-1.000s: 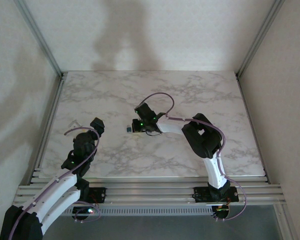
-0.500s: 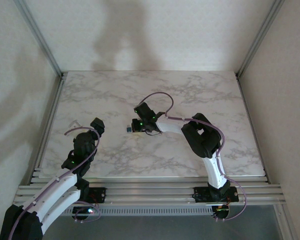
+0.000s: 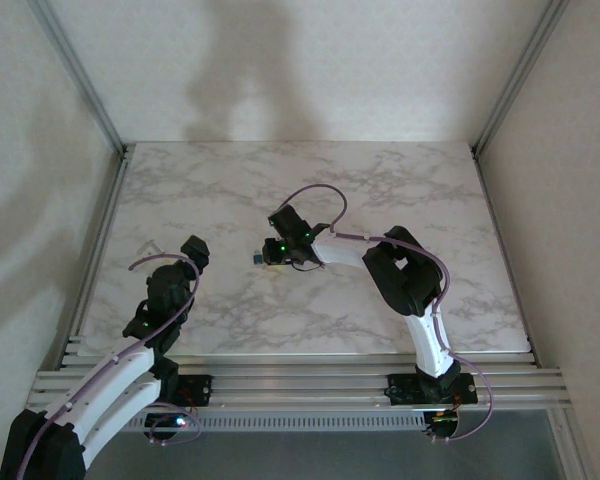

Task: Lock with the key

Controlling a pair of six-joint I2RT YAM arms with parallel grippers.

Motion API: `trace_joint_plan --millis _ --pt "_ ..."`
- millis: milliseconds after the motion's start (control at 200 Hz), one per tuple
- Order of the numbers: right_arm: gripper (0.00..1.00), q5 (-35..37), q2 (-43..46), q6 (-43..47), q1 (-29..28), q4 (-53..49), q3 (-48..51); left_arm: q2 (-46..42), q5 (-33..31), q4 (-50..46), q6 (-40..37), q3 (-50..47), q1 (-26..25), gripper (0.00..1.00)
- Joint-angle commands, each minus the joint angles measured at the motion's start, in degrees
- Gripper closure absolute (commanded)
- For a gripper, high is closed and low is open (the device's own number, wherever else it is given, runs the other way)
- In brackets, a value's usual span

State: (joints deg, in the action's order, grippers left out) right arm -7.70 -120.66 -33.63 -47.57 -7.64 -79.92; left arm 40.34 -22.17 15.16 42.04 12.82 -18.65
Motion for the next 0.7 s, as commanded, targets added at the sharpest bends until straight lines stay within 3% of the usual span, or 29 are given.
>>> trace_joint_plan --millis 0,145,390,621,651,671,681,696 --pt "0.84 -0.8 -0.3 0.8 -0.8 -1.8 -1.4 0.0 -1.1 0.6 0.4 -0.1 -0.2 0.01" --pt "0.81 -0.6 1.0 1.2 -0.8 -2.2 -1.0 -0.1 -1.2 0.6 0.3 -0.1 -0.2 0.00" --pt "0.64 0.4 3.2 2.5 -0.7 -3.6 -0.9 0.0 -1.3 0.5 0.3 -0.1 -0.2 0.00" --pt "0.39 0.7 6.1 4.2 -0.9 -5.4 -1.5 -0.2 -1.5 0.4 0.2 0.1 -0.2 0.00" --pt "0.34 0.8 6.7 4.5 -0.8 -5.5 -1.6 -0.2 -1.6 0.3 0.2 0.0 -0.2 0.00" --pt "0.24 0.9 7.2 4.6 -0.9 -5.6 -1.6 -0.3 -1.6 0.3 0.1 0.0 -0.2 0.00" --pt "0.08 0.9 7.4 4.8 -0.9 -5.6 -1.5 -0.3 -1.7 0.3 0.1 0.0 -0.2 0.00" --pt "0.02 0.8 7.8 4.9 -0.8 -5.6 -1.5 -0.3 -1.6 0.2 0.1 0.0 -0.2 0.00"
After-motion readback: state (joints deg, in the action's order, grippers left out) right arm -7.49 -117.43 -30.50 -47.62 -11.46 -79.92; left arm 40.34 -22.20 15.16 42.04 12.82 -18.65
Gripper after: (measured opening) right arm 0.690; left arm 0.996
